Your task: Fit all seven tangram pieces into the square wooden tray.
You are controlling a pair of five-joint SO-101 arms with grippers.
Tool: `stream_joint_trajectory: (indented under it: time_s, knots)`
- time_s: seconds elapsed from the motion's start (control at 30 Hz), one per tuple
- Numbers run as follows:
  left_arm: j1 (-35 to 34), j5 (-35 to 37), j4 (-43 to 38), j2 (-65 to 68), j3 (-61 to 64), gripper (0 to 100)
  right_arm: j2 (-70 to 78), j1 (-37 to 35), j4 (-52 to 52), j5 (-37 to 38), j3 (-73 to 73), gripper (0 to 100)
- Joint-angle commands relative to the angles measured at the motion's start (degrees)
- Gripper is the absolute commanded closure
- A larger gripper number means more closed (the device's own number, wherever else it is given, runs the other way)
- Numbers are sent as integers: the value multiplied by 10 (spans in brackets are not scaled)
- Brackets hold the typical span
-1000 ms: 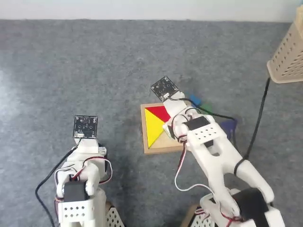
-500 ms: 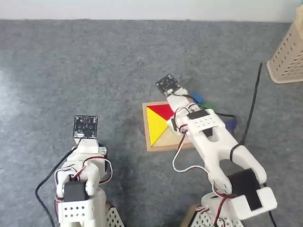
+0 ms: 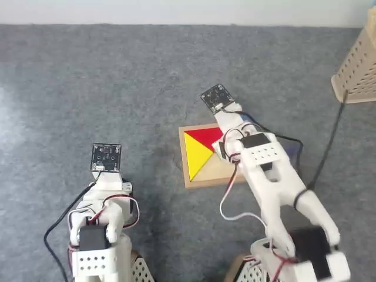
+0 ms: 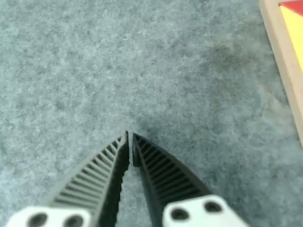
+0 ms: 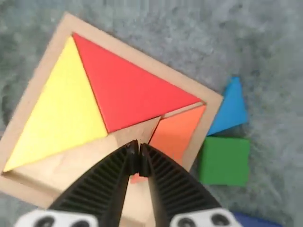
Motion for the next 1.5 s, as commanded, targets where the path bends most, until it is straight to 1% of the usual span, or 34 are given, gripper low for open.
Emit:
stream_joint_trajectory:
  time_s: [0.0,0.07,0.17,0.4,0.57,0.7,0.8,1.03,1.17,1.37,1.47]
  knots:
    - [2,4,1,-9,-7,988,-55,16,1,-6,-1,991]
    - [2,4,1,-9,-7,988,-42,20,-27,-18,18,991]
    - [2,4,1,-9,-7,988,6,21,-44,-11,18,991]
    - [2,4,1,-9,-7,988,115,29,-39,-14,-40,991]
    - [2,4,1,-9,-7,988,144,35,-29,-15,-73,991]
    - [2,4,1,-9,-7,988,135,36,-28,-16,-76,991]
    - [2,4,1,-9,-7,988,99,36,-25,-17,-72,991]
    - [2,4,1,-9,-7,988,-24,39,69,-16,-73,991]
    - [2,4,1,-9,-7,988,-71,74,123,-14,-76,989]
    - [2,4,1,-9,-7,988,-58,196,183,-25,-84,985]
    - [2,4,1,-9,-7,988,-51,248,220,-54,-85,920]
